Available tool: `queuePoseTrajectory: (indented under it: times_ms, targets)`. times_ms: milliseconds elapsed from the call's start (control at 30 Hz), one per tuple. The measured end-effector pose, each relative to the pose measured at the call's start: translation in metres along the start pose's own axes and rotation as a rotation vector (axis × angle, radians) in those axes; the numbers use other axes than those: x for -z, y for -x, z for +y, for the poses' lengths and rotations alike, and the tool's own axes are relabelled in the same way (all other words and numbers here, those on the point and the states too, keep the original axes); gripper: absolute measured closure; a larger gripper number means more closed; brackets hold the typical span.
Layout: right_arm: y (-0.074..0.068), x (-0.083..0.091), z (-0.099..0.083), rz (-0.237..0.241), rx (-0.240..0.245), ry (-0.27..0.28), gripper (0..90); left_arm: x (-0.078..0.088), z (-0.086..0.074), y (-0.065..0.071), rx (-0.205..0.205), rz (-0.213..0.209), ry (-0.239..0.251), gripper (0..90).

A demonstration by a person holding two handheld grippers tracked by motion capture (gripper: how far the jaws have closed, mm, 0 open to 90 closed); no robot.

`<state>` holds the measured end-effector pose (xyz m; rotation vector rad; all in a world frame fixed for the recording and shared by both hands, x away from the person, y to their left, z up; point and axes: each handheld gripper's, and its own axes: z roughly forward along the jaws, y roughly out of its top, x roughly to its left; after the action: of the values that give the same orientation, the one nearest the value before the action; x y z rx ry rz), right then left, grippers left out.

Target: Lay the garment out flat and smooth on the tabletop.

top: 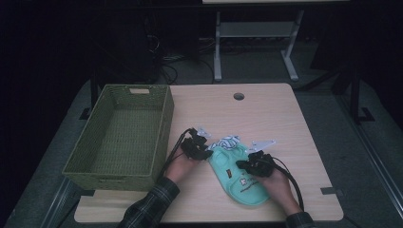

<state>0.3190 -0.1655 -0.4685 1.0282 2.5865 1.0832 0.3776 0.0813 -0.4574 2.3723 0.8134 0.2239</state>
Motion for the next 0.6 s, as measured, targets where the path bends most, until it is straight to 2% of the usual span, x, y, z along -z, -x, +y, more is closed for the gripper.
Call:
queuePoseTrajectory:
  times_ms: [100,233,400,600]
  targets:
    - [0.0,0.0,0.0,-0.005,0.003,0.001,89.4,0.0,0.0,0.001,-0.001,-0.009,0.001,76.6]
    - [0.0,0.0,-0.001,-0.004,-0.005,0.003,89.5,0.001,0.002,0.003,-0.008,0.0,0.011,79.8]
    - [-0.001,0.0,-0.001,-0.004,-0.022,0.004,89.5,0.011,0.006,0.005,0.017,-0.01,0.06,80.4]
    - [0.001,0.001,-0.002,0.004,-0.031,0.004,89.6,0.027,0.012,0.009,0.015,-0.041,0.149,81.0]
